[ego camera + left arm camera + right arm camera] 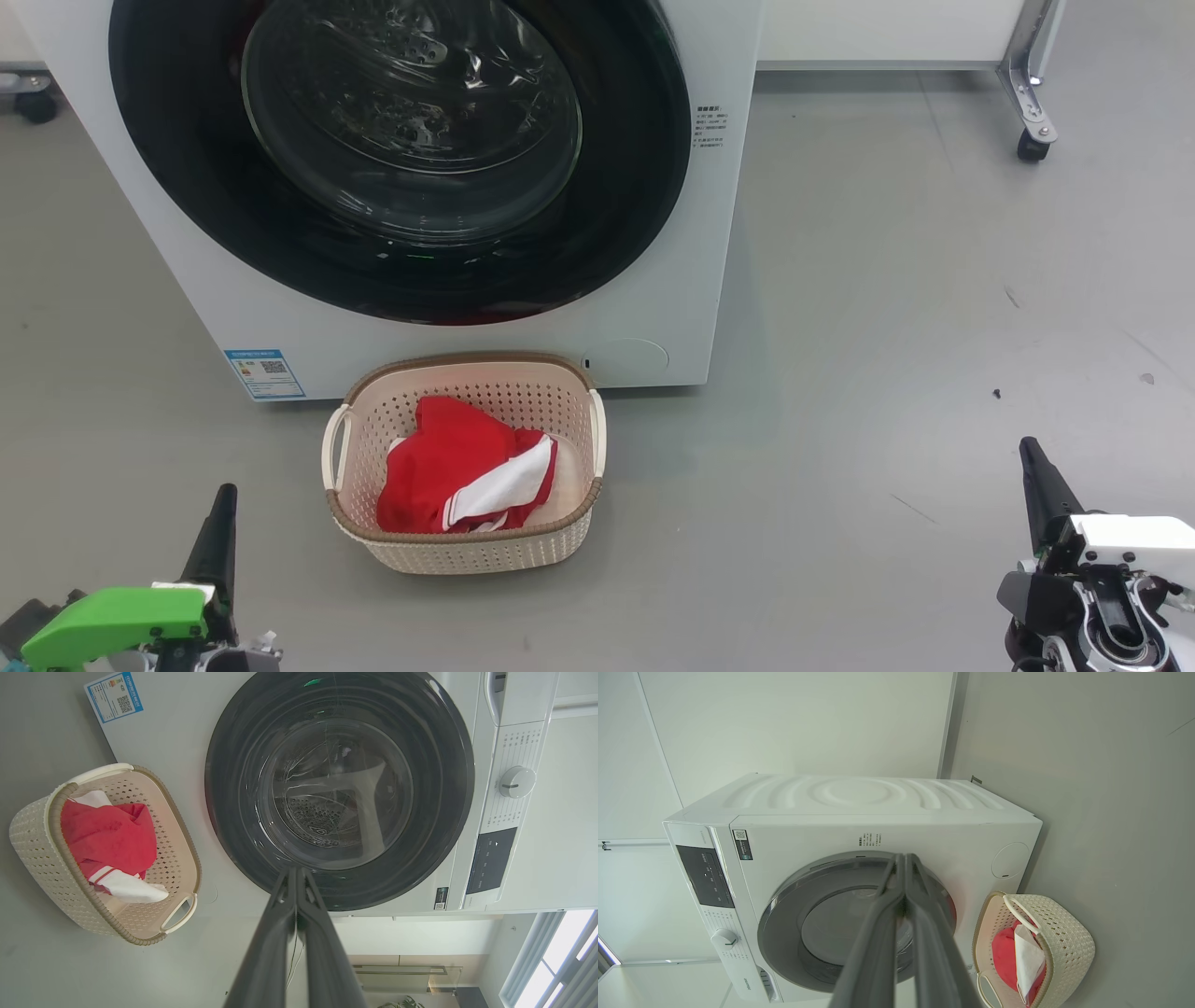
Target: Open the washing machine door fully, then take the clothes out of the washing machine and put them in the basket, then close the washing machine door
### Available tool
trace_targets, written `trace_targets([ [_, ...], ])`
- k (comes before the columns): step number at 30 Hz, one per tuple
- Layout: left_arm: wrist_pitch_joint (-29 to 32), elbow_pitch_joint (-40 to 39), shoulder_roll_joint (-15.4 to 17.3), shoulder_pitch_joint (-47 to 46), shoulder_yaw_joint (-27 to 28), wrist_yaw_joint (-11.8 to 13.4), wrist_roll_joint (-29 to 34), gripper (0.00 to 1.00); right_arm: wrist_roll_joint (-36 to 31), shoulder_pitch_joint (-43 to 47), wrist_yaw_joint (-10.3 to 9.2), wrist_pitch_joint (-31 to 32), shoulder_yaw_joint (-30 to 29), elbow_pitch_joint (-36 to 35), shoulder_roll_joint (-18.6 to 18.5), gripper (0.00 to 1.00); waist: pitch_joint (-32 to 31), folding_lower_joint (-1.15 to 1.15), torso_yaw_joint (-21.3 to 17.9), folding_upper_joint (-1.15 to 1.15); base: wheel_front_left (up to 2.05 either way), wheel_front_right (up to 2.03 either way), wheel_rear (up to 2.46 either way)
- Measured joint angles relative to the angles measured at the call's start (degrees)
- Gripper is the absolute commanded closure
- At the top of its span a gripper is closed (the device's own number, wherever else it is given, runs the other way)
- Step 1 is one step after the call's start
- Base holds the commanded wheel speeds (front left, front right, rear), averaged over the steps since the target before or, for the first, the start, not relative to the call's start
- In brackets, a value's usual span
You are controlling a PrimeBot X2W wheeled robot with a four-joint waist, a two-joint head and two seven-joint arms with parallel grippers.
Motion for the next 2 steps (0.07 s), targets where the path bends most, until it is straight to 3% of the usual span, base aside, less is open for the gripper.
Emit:
trace_targets([
  [2, 0.0, 0.0, 0.0, 0.0, 0.02, 0.0, 0.0, 1.0, 0.0, 0.0, 0.0, 0.0, -0.02, 0.0, 0.0, 1.0, 0.0, 0.0, 0.0, 0.0, 0.0, 0.0, 0.0],
])
